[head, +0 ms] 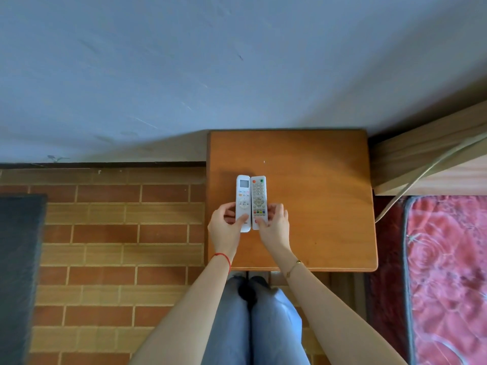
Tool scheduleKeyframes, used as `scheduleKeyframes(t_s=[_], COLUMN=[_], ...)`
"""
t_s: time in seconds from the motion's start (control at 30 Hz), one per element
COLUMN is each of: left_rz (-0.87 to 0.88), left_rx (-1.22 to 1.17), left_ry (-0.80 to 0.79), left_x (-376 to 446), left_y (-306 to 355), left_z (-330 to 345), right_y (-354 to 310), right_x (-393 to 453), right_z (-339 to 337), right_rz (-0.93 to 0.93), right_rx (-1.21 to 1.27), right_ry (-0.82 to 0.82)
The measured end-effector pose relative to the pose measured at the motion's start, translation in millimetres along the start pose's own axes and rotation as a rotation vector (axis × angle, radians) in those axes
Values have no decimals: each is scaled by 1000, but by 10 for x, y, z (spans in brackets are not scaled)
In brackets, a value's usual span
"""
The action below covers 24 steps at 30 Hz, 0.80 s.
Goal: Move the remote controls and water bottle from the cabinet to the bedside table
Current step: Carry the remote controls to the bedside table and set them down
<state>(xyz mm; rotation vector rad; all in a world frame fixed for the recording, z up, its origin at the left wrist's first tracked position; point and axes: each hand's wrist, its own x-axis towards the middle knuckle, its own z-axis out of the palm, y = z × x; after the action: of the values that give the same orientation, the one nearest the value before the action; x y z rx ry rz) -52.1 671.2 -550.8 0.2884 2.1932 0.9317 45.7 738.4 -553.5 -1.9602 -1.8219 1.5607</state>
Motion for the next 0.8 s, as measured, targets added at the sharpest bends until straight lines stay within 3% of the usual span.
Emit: scheduleKeyframes(t_s=[0.53, 0.8], left_rz=[85, 107], left_rx=[135, 313], left_ry=[-67, -87], left_x=[-112, -488], left_y=[-110, 263], left_z=[-86, -571], right_y=[25, -342], right_x=[-80, -441], right_z=[-5, -490], right_rz=[-96, -116], right_rx=[-215, -373], right_ry=[-12, -57])
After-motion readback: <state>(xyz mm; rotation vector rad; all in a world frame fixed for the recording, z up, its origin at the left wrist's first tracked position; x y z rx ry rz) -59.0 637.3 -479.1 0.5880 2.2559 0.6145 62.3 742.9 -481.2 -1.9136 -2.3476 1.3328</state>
